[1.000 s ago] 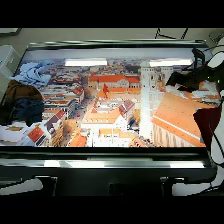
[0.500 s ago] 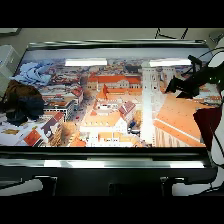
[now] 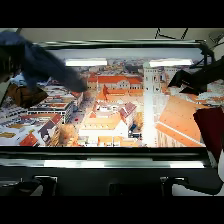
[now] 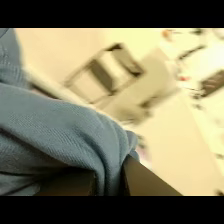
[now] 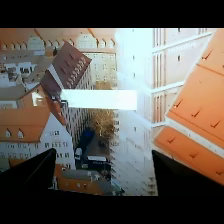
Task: Fold the clothes and pants, and hang the long-sleeved shirts on hangers.
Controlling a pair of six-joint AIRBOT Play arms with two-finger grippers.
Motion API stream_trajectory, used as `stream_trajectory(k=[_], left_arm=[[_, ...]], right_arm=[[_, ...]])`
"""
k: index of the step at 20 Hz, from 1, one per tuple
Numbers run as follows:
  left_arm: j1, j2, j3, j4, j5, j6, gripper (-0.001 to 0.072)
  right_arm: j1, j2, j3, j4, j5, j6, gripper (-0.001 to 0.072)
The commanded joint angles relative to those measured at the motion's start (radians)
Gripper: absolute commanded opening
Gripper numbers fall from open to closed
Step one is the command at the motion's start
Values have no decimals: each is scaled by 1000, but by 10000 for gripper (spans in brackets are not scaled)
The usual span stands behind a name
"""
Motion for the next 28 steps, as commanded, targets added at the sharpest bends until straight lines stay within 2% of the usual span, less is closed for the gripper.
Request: stream_trajectory(k=[1, 4, 8, 10, 12, 13, 14, 16, 17, 18, 20, 23, 25, 28], left_arm=[[-336, 22, 2, 3, 236, -11, 23], [-425, -71, -31, 2, 160, -18, 23], [-485, -282, -237, -2, 0, -158, 24], [-544, -423, -336, -72, 8, -225, 24], [-586, -541, -355, -171, 3, -207, 47], [-591, -568, -346, -246, -16, -153, 399], [-578, -572, -328, -295, -53, -89, 693], [-494, -536, -252, -296, -237, 114, 713], [-426, -501, -210, -296, -352, 177, 713], [-357, -461, -173, -292, -443, 199, 712], [-198, -370, -103, -208, -575, 199, 712], [18, -313, -76, -28, -644, 175, 710], [125, -364, -99, 52, -667, 165, 709], [193, -512, -157, 45, -646, 185, 708]], right_arm=[[1, 95, 2, -18, -36, 2, 670], [1, 156, 2, -97, -52, 3, 670], [1, 146, -1, -109, -10, 3, 670], [1, 118, -1, -110, -9, 3, 670], [1, 78, -1, -109, 2, 4, 670], [3, 56, -1, -108, 14, 3, 670], [6, 34, -1, -109, 28, 3, 670], [6, -16, -4, -76, 66, 3, 673], [12, -31, -22, -52, 71, 0, 677], [20, -39, -58, -43, 68, -13, 690], [60, -39, -179, -45, 48, -27, 693], [152, -38, -422, -33, -46, -43, 703], [202, -38, -571, -10, -121, -42, 703], [224, -38, -687, 11, -124, -42, 702]])
